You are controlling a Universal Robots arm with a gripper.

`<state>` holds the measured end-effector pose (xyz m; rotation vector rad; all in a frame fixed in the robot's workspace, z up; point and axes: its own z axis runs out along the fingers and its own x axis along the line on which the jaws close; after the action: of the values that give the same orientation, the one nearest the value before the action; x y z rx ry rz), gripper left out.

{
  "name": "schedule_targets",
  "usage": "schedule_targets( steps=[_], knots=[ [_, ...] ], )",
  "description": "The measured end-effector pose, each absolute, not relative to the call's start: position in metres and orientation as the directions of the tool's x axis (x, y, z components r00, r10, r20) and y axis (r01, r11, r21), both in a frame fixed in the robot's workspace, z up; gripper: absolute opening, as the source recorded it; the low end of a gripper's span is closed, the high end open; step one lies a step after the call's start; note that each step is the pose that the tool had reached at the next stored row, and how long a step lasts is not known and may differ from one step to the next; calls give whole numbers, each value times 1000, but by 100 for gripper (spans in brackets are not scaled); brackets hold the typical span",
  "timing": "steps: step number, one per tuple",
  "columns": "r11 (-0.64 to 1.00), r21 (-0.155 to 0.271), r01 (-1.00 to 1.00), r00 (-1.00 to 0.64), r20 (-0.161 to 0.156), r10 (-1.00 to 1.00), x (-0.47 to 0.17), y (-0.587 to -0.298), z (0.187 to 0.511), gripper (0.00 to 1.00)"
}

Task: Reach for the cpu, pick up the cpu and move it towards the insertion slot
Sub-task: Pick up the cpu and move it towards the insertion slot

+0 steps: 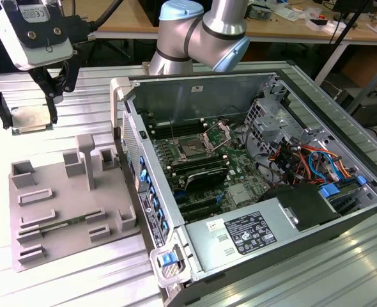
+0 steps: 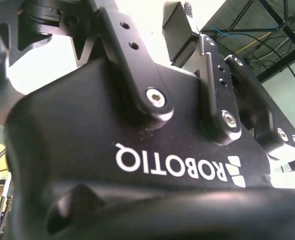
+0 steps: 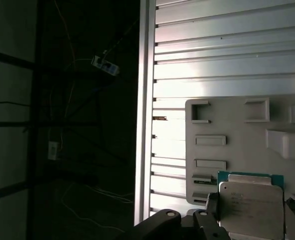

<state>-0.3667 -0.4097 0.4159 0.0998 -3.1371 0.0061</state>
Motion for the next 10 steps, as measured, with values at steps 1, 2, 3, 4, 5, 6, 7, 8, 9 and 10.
schedule_targets(
  steps=[1,2,3,4,5,6,7,8,9,10],
  knots=[
    [998,-4,-64,-998,3,-64,-365,-410,416,54],
    [998,-4,-64,-998,3,-64,-364,-410,416,54],
    [998,-4,-64,-998,3,-64,-363,-410,416,54],
    [998,-4,-64,-998,3,-64,-361,-410,416,54],
    [998,-4,-64,-998,3,-64,-360,-410,416,54],
    [998,-4,-64,-998,3,-64,-360,-410,416,54],
    [998,-4,-64,-998,3,-64,-359,-410,416,54],
    [998,-4,-64,-998,3,-64,-358,-410,416,54],
    [998,-4,-64,-998,3,-64,-357,-410,416,54],
    [998,-4,-64,-998,3,-64,-356,-410,416,54]
  ],
)
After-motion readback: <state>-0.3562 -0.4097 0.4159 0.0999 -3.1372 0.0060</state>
